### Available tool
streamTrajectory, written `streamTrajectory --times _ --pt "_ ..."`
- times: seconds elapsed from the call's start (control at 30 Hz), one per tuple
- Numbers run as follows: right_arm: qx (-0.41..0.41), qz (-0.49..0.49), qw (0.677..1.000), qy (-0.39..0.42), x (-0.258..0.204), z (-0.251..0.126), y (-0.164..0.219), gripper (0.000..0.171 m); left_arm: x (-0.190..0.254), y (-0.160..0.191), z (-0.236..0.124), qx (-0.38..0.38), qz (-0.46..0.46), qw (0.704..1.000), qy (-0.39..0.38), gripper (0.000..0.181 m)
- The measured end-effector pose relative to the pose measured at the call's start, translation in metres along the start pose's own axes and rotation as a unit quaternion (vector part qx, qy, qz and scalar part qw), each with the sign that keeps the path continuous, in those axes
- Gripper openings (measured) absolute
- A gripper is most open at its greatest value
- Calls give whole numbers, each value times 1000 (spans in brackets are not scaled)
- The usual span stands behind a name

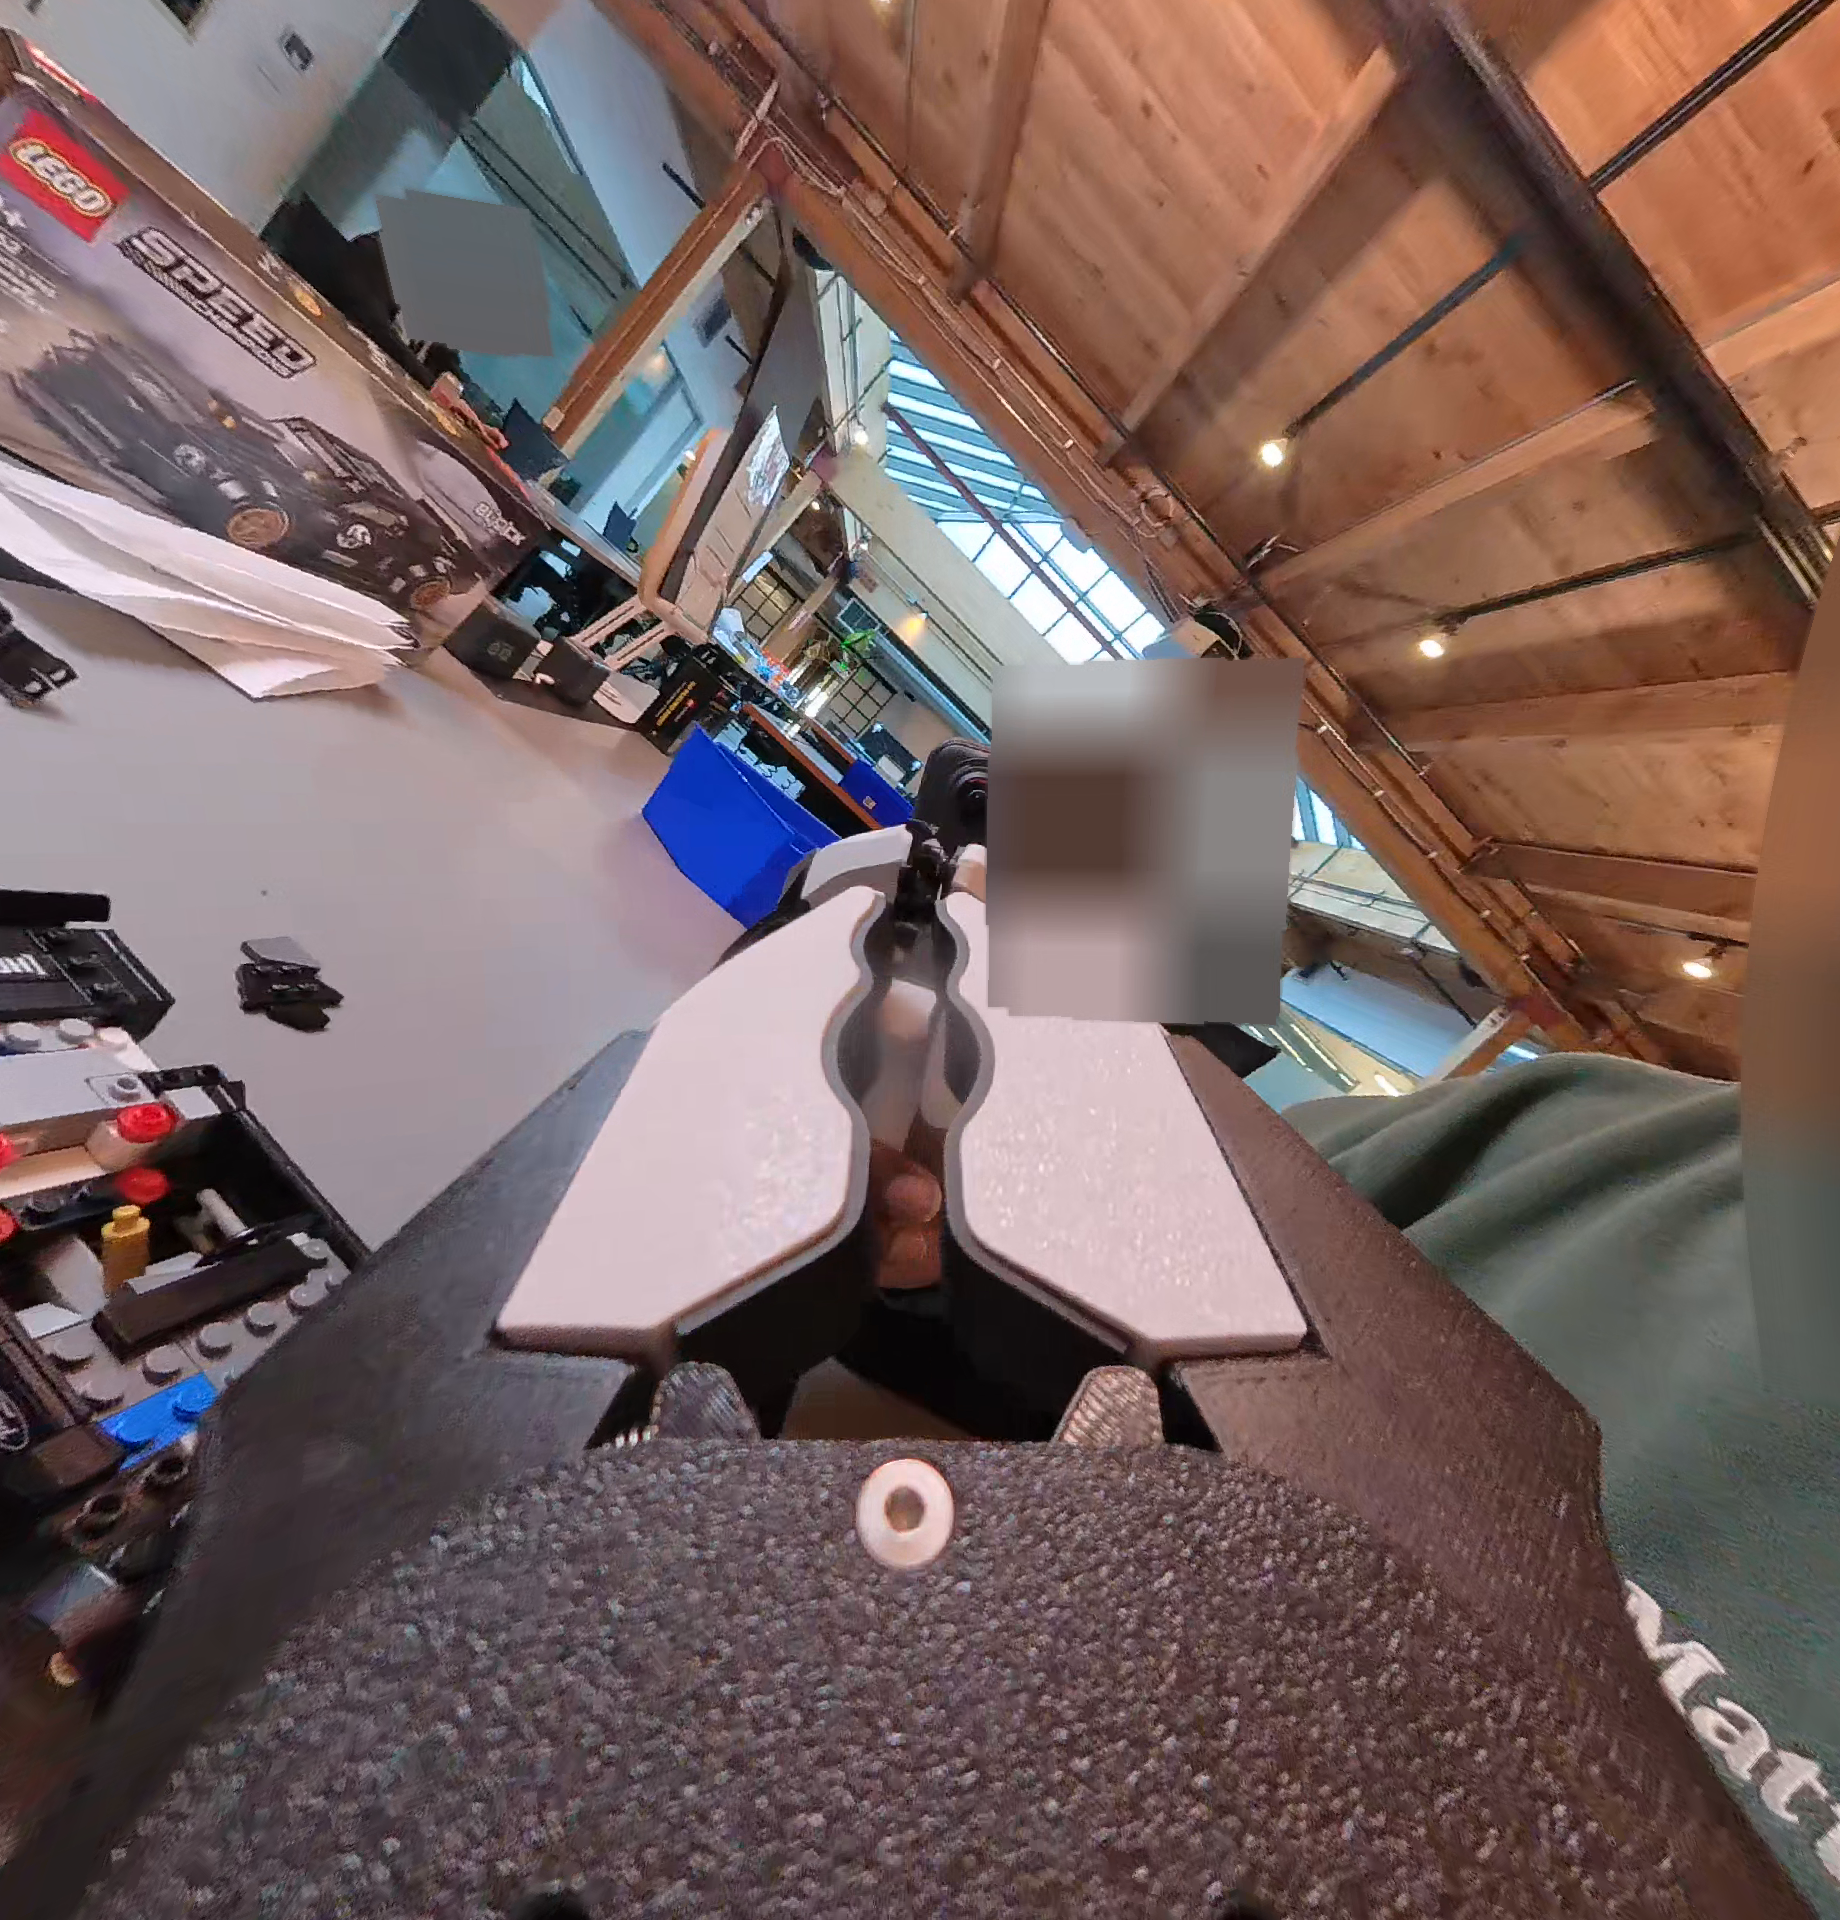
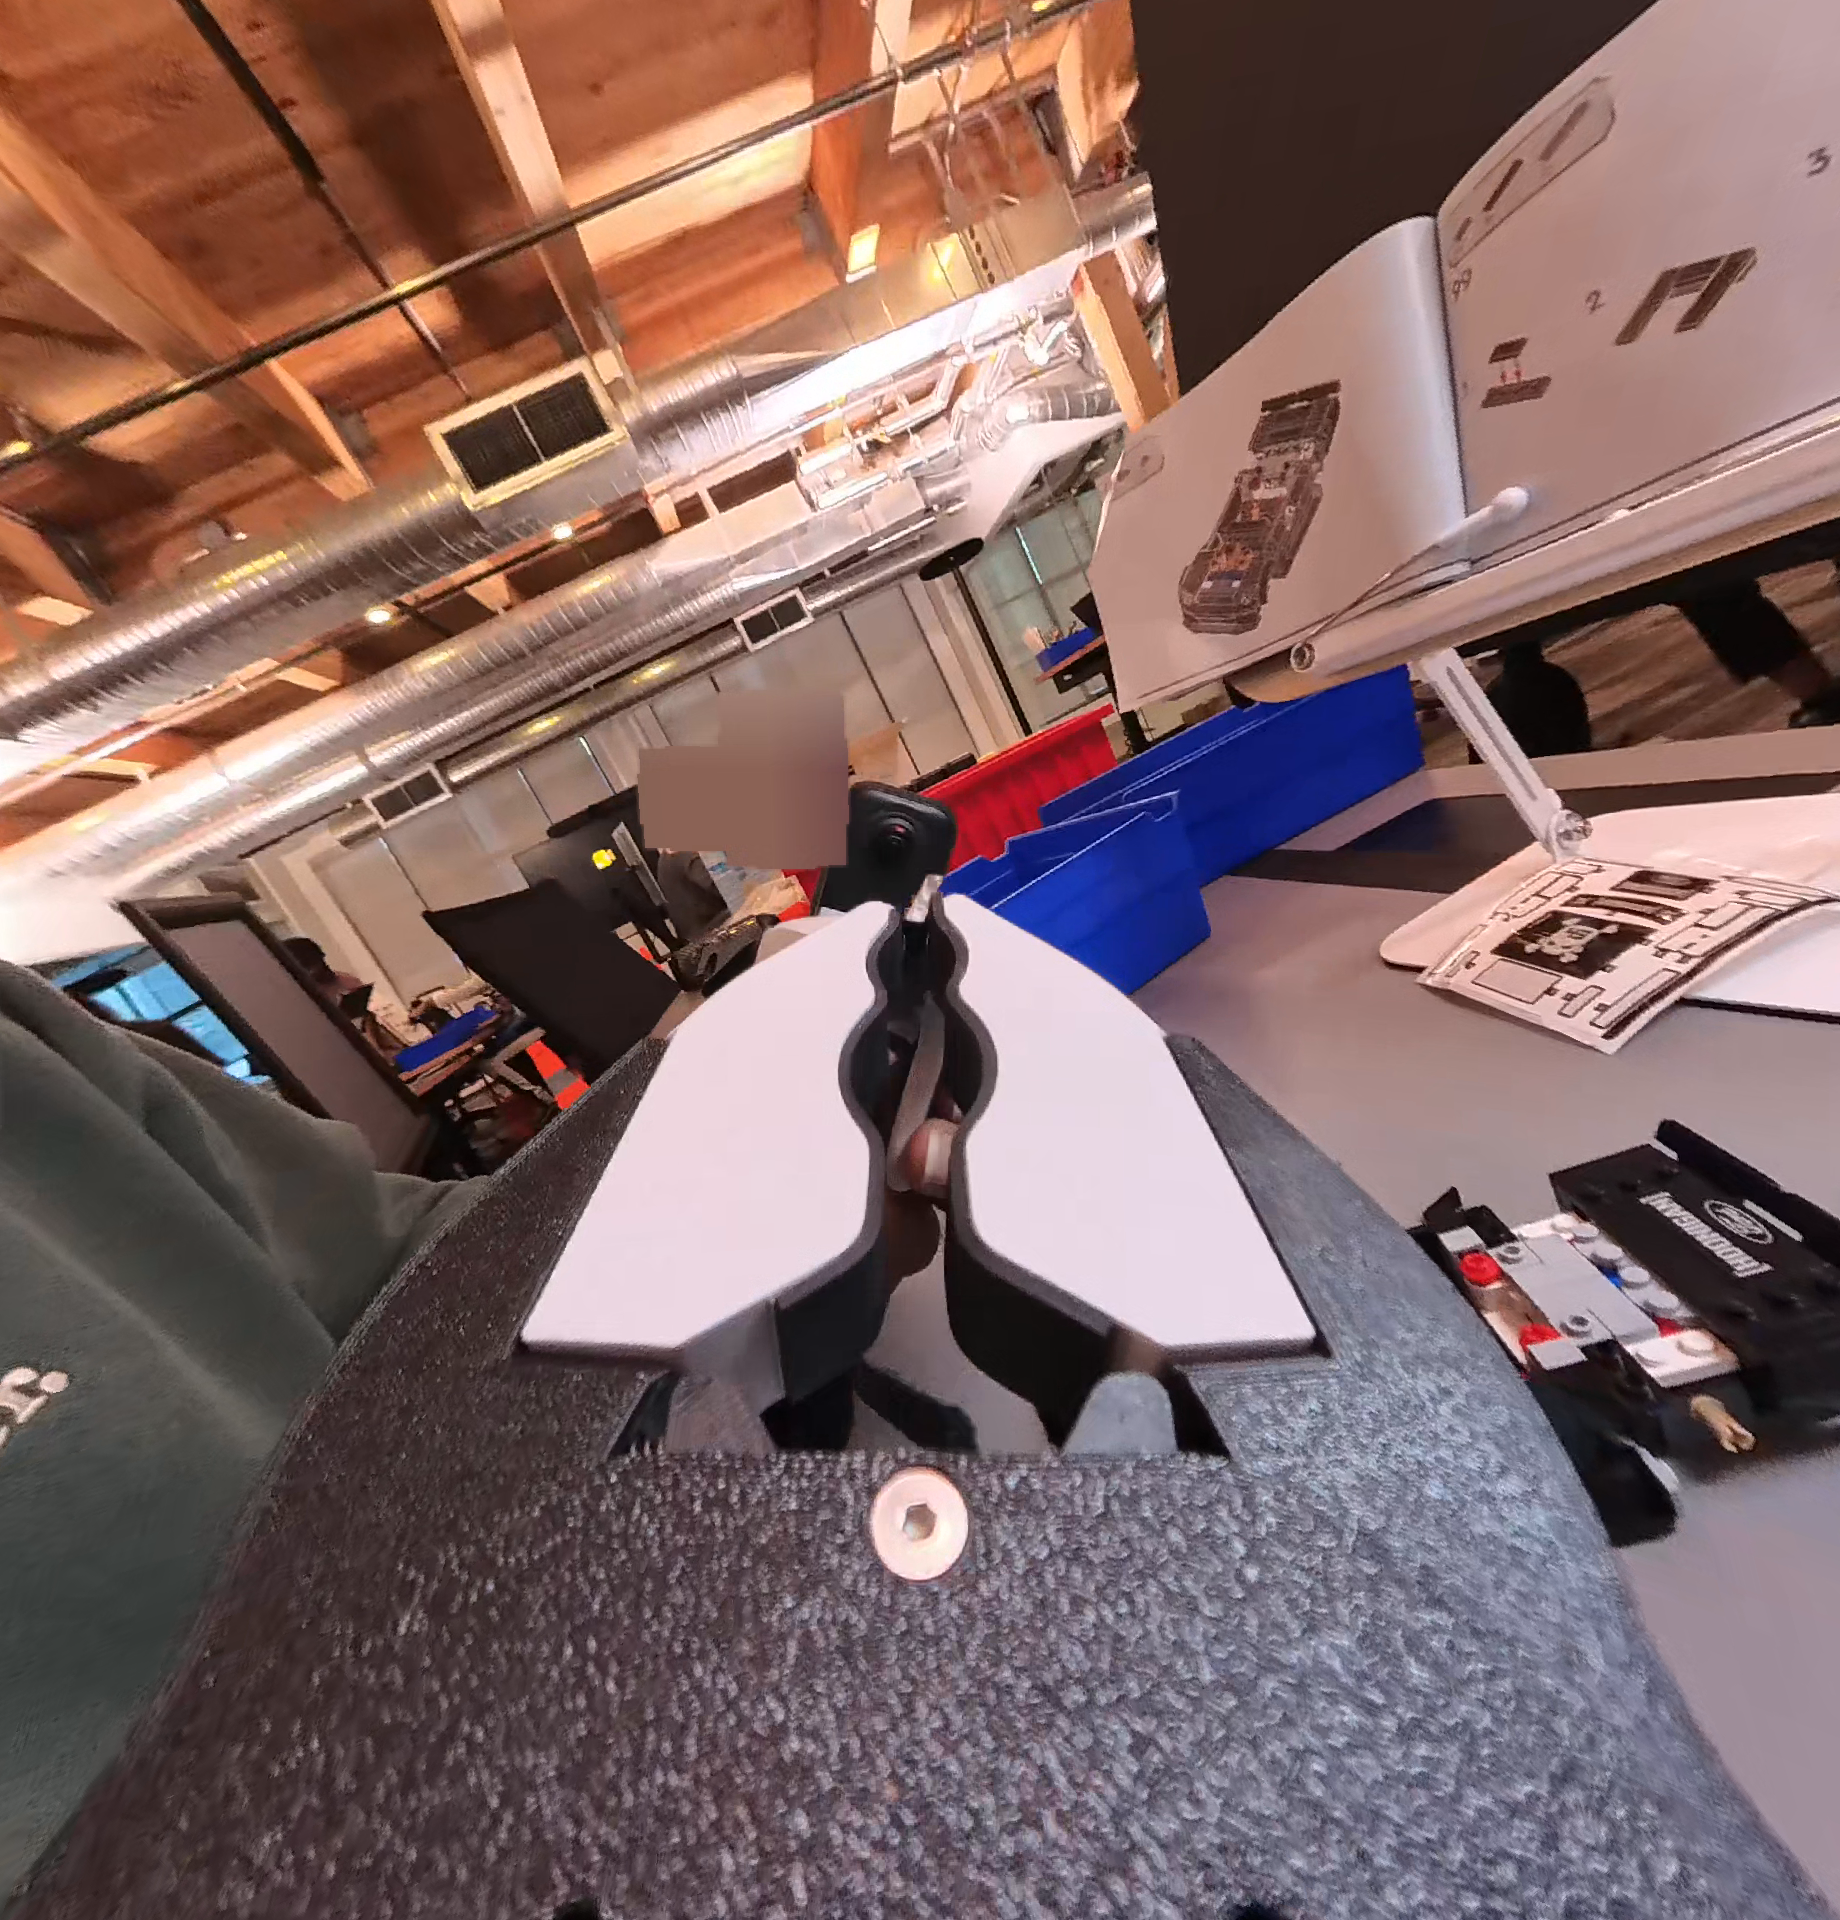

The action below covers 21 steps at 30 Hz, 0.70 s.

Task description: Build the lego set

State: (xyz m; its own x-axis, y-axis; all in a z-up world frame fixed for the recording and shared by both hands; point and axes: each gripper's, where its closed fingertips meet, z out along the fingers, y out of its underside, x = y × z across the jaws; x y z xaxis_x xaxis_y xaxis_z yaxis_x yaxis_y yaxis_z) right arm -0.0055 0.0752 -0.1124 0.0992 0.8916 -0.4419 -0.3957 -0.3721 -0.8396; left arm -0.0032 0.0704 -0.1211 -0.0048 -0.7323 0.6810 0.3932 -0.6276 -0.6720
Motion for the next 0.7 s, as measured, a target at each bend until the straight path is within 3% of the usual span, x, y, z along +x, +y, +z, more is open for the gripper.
streamTrajectory --times 0.17,0.3,0.47,0.63,0.7 --pt "-49 -11 999 -4 1 1 11 5 -1 -1 -9 -51 57 997 -12 5" --pt "-160 -63 985 -19 0 -4 33 12 -7 13 -27 -173 111 978 -29 5" --pt "-261 -153 953 -15 3 -9 61 19 -19 53 -49 -326 138 934 -52 5" --pt "-325 -104 939 -40 -1 -13 87 18 -18 75 -53 -387 167 905 -51 5" --pt "-330 -92 939 -43 -2 -14 90 6 -21 75 -54 -389 174 903 -59 4"
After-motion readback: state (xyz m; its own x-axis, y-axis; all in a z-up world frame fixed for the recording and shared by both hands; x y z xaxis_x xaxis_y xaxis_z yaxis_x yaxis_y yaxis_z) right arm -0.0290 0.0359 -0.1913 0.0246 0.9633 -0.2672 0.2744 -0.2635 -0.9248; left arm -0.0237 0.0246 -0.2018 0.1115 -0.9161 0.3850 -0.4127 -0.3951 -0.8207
